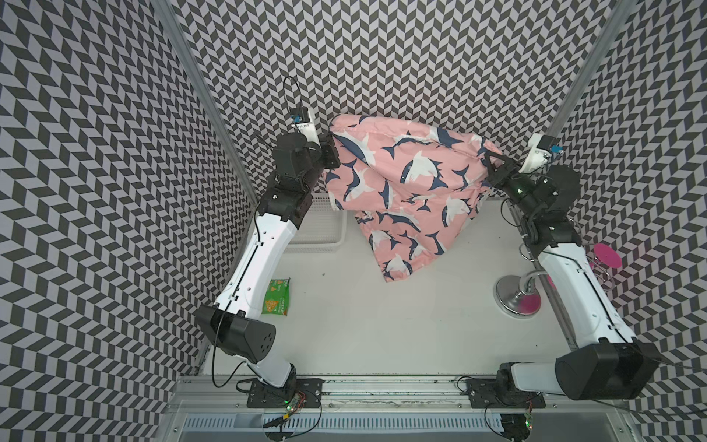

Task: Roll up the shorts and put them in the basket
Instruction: Place the shorts at the center of the board.

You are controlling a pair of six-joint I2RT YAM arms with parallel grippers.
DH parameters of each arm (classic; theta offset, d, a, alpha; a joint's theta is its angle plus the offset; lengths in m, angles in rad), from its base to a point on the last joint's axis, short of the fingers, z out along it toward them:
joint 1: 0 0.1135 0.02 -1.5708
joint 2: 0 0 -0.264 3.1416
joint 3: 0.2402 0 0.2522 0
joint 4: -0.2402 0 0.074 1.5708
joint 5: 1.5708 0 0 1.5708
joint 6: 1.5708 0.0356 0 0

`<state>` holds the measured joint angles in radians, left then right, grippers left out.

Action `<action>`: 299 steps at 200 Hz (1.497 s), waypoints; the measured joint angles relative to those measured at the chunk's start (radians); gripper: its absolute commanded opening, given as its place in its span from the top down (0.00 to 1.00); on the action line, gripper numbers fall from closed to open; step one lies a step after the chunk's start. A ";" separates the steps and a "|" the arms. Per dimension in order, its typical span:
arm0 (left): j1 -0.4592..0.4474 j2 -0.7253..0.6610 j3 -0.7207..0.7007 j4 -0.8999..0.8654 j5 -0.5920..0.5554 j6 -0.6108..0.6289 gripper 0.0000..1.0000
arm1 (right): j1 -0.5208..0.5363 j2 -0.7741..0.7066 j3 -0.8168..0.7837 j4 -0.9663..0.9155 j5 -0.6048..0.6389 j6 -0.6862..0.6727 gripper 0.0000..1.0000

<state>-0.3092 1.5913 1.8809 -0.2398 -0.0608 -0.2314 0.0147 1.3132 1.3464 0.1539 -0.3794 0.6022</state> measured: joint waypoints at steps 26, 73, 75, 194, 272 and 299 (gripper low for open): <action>-0.021 -0.226 -0.332 0.095 0.018 0.010 1.00 | 0.002 -0.233 -0.280 0.112 -0.018 -0.004 0.97; -0.169 -0.621 -0.925 0.179 0.002 -0.076 1.00 | 0.005 -0.687 -0.777 0.161 -0.016 -0.003 0.91; -0.177 -0.633 -0.947 0.174 -0.004 -0.081 1.00 | 0.005 -0.701 -0.795 0.161 -0.016 -0.001 0.90; -0.233 -0.658 -1.099 0.011 -0.212 -0.244 1.00 | 0.064 -0.975 -1.105 -0.216 -0.090 -0.035 0.84; -0.145 -0.695 -1.092 0.014 -0.332 -0.230 1.00 | 0.155 -0.995 -1.032 -0.271 -0.328 -0.101 0.77; -0.103 -0.700 -1.124 0.009 -0.355 -0.256 1.00 | 0.246 -0.998 -1.053 -0.285 -0.384 -0.109 0.59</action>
<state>-0.4122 0.8917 0.7567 -0.2306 -0.4156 -0.4870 0.2604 0.3149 0.2932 -0.1314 -0.7635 0.4931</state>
